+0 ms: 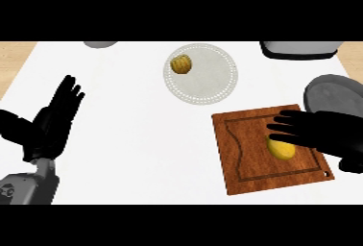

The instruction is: Pick the lemon from the cutting board and place it in the pan

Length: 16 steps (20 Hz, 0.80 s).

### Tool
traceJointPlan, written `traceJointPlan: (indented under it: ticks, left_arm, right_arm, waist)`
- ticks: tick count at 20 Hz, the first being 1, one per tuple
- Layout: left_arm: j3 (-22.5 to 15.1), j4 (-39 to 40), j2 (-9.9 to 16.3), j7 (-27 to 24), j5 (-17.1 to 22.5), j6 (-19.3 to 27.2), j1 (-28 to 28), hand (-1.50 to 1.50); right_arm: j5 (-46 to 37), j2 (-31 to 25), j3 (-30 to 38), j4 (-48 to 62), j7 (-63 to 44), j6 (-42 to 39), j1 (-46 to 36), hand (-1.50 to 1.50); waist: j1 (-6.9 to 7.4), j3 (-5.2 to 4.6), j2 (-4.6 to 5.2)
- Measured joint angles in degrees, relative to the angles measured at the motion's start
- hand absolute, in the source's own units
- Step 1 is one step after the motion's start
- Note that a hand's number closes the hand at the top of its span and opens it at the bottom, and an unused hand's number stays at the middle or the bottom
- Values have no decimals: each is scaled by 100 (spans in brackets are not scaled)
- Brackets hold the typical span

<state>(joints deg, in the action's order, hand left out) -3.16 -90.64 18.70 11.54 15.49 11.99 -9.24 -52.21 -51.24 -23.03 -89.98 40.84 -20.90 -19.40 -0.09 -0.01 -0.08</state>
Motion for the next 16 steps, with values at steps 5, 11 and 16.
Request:
traceJointPlan:
  ticks: [5,11,16]
  left_arm:
    - [41,122,-157,-49,-164,-47,-76,0]
    - [135,52,-267,54,-311,-108,-110,0]
    - [294,71,-281,145,-312,-261,-172,0]
  right_arm:
    - [-538,462,36,120,-250,-149,-44,-150]
    - [-1060,1039,107,542,-192,-104,-81,-150]
    - [-1564,1323,114,1063,-34,115,-170,-150]
  waist:
    - [19,1,8]
    - [30,2,10]
    - [37,1,12]
